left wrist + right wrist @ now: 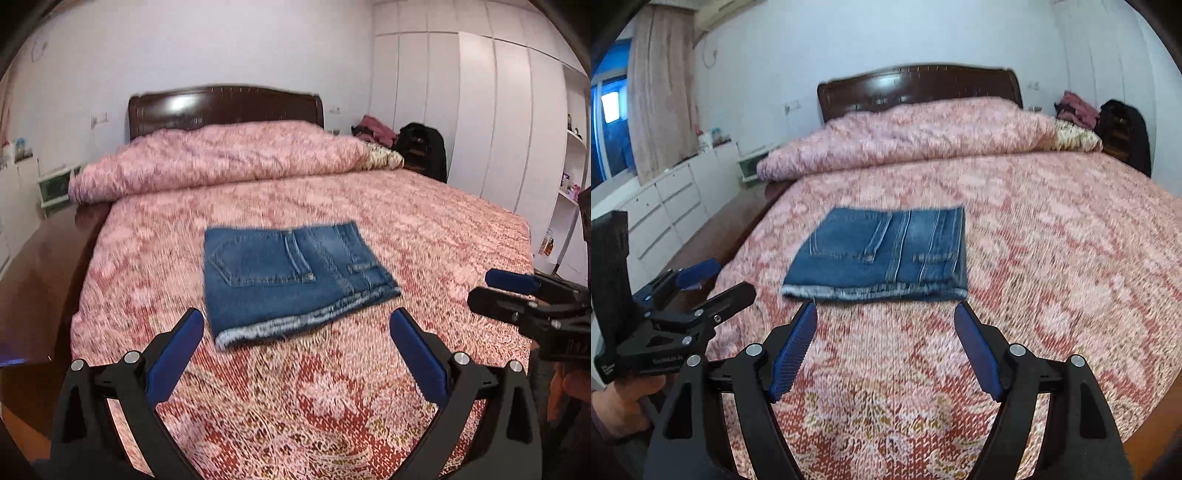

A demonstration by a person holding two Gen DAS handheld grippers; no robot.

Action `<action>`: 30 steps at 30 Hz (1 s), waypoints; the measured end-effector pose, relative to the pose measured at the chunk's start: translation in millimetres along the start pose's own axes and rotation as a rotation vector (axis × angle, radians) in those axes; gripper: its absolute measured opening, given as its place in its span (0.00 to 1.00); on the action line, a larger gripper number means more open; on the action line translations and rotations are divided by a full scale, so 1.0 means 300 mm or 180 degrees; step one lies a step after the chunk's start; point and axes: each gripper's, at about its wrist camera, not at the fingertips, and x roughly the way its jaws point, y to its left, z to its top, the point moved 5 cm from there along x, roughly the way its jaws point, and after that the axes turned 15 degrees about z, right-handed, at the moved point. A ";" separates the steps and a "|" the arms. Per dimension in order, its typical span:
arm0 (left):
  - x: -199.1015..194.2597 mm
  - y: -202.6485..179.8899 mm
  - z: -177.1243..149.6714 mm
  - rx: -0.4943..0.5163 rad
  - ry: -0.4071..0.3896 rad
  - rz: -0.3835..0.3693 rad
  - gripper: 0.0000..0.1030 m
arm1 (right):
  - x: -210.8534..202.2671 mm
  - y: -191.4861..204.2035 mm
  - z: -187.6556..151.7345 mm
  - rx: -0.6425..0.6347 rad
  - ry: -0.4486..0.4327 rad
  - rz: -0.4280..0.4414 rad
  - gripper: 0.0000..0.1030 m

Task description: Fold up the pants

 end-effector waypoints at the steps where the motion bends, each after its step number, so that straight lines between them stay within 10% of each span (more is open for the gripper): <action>1: -0.015 0.000 0.012 -0.0013 -0.0082 -0.0044 0.98 | -0.014 0.007 0.010 -0.0032 -0.0071 0.0013 0.74; 30: -0.145 -0.056 0.066 0.0124 -0.0577 -0.0166 0.98 | -0.117 0.047 0.033 -0.0214 -0.0344 -0.0206 0.74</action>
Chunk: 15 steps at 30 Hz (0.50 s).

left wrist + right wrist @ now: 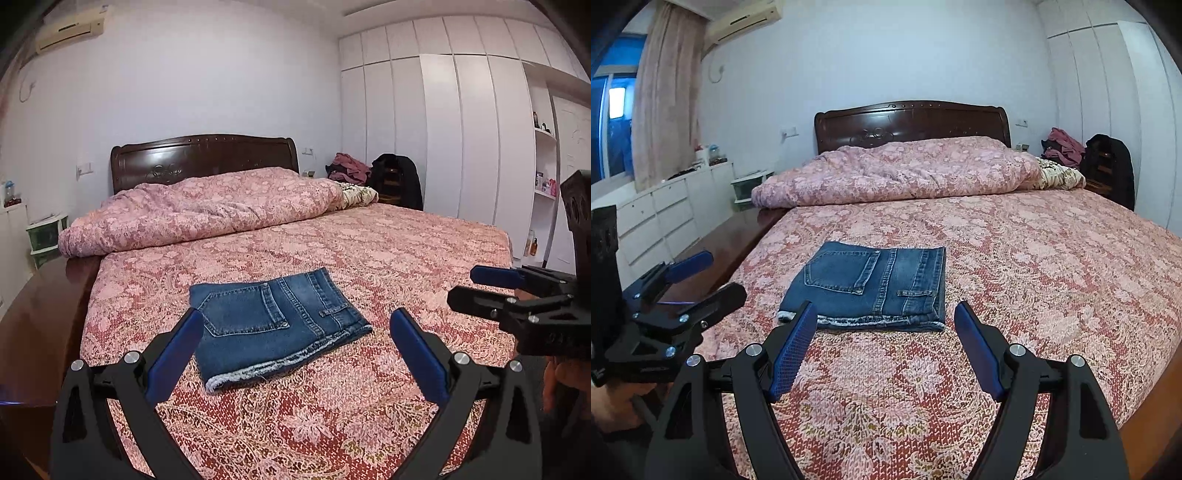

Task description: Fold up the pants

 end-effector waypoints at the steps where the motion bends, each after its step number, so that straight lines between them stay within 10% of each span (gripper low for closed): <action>1: 0.000 0.000 0.001 -0.0005 0.0000 0.0002 0.98 | 0.000 -0.003 0.000 0.0009 0.0000 -0.0003 0.74; 15: 0.002 -0.004 0.000 -0.0008 0.0020 -0.0020 0.98 | 0.008 -0.012 -0.007 0.0079 0.0026 0.0020 0.74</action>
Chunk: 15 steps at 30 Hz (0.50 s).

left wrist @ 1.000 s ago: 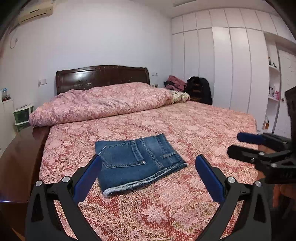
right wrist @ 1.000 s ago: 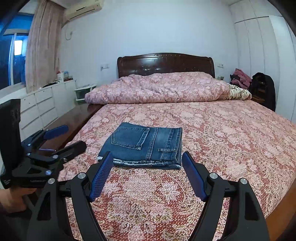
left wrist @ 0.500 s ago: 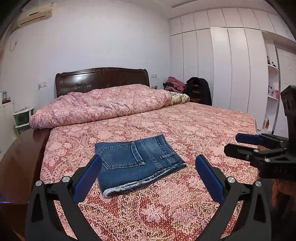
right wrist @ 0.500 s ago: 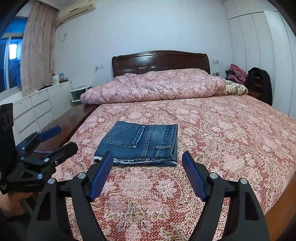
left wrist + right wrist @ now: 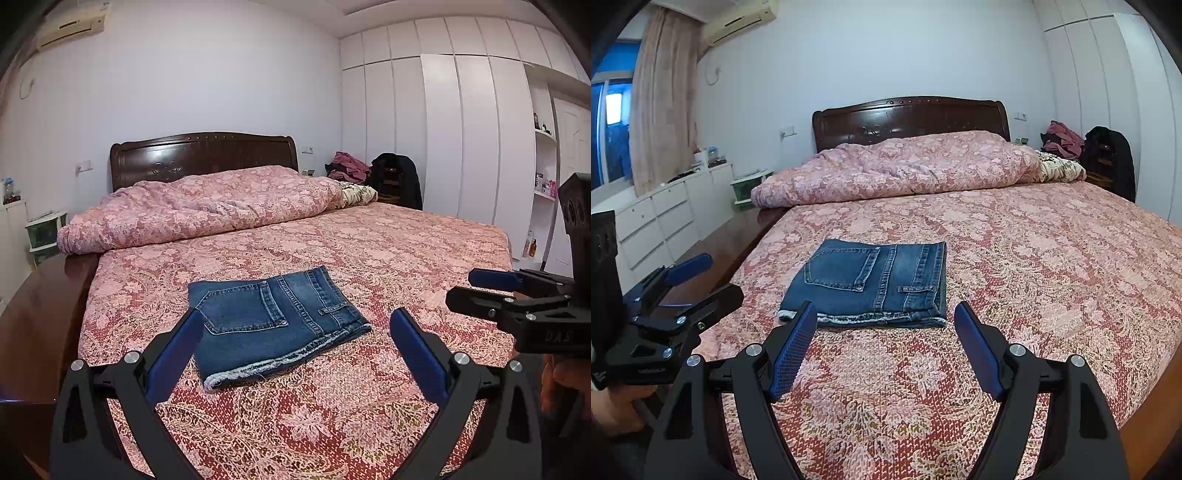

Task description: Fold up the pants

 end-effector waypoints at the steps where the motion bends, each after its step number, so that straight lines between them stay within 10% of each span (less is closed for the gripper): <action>1: 0.000 0.000 -0.001 -0.0001 0.0003 -0.0001 0.98 | 0.000 -0.001 -0.001 0.0003 0.0003 0.0003 0.74; 15: 0.012 -0.007 -0.012 0.0028 0.0063 -0.0010 0.98 | 0.008 0.001 -0.010 0.0025 0.0040 0.0018 0.74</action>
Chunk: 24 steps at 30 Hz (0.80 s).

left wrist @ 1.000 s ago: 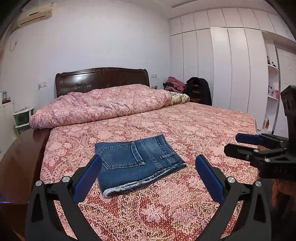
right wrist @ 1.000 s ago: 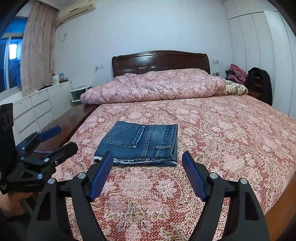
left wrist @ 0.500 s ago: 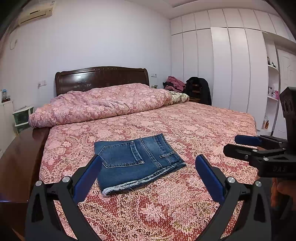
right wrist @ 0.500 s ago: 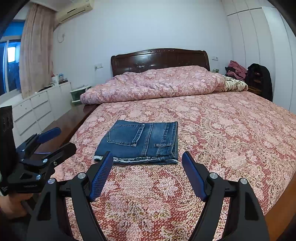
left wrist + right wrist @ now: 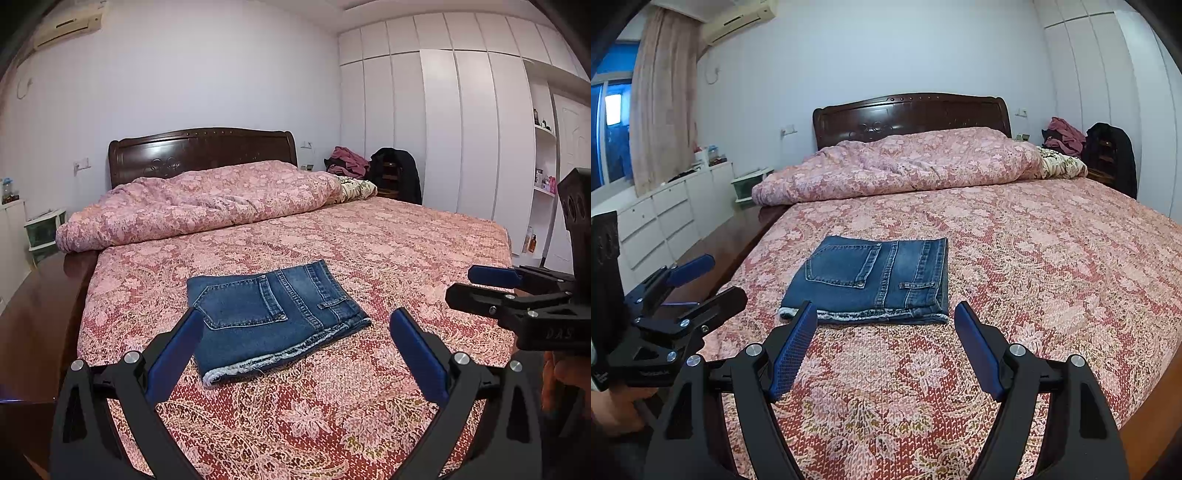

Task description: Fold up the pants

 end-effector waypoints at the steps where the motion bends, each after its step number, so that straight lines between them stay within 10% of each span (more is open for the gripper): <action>1: 0.000 0.000 -0.001 0.0001 0.0004 0.0001 0.98 | 0.001 0.001 -0.001 0.0001 0.0003 -0.0001 0.74; 24: 0.011 -0.001 -0.005 0.0042 0.0067 0.0015 0.98 | 0.005 -0.001 -0.007 0.0019 0.0040 0.0016 0.74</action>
